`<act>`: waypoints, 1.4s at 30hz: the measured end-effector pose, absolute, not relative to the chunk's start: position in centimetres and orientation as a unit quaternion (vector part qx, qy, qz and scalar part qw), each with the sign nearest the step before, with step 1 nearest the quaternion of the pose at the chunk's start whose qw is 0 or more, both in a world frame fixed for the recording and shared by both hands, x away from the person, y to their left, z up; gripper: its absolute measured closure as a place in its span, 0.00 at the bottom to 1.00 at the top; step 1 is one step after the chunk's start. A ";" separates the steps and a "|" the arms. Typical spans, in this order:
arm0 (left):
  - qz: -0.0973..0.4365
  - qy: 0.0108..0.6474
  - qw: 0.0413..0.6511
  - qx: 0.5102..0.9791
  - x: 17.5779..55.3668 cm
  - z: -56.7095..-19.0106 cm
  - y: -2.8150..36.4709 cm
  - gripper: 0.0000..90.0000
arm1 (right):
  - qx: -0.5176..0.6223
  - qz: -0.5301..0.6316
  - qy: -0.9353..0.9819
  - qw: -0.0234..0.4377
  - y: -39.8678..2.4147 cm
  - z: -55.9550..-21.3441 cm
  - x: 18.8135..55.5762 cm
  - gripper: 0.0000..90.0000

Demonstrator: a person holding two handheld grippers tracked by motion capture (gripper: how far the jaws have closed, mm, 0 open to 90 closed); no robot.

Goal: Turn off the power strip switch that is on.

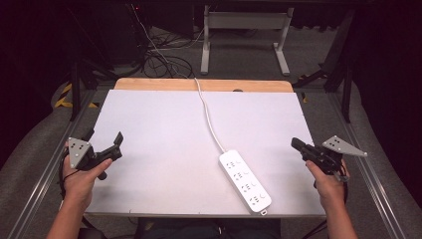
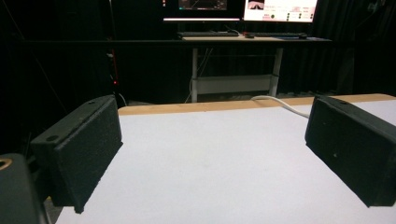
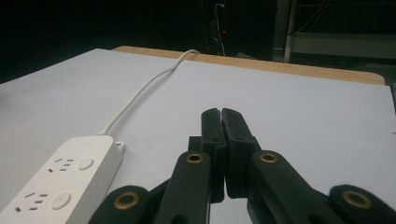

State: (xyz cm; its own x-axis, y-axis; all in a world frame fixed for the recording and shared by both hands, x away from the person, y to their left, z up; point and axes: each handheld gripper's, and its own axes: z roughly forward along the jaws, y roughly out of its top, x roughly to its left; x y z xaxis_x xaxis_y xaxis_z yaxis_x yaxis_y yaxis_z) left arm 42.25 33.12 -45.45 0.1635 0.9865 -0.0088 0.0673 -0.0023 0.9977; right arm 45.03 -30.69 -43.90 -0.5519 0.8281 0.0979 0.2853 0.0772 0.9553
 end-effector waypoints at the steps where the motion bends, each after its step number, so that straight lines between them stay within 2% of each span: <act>1: 0.439 0.475 0.523 0.555 42.3 -45.5 33.1 0.05 | 0.405 0.547 0.690 0.248 -30.7 -43.8 45.0 1.00; 28: 0.436 0.476 0.523 0.556 42.3 -45.5 33.1 0.05 | 0.413 0.541 0.701 0.211 -30.2 -43.2 45.2 1.00; 42: 0.436 0.477 0.522 0.557 42.3 -45.6 33.2 0.05 | 0.374 0.549 0.721 0.198 -26.5 -42.6 46.3 1.00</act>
State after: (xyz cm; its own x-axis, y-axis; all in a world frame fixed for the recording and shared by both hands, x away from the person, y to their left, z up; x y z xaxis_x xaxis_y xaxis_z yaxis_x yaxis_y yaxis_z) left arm 42.30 33.18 -45.57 0.1651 0.9862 -0.0125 0.0758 0.0000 0.9971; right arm 46.31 -26.47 -42.62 -0.6421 0.7565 0.1243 0.3219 0.1188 0.9393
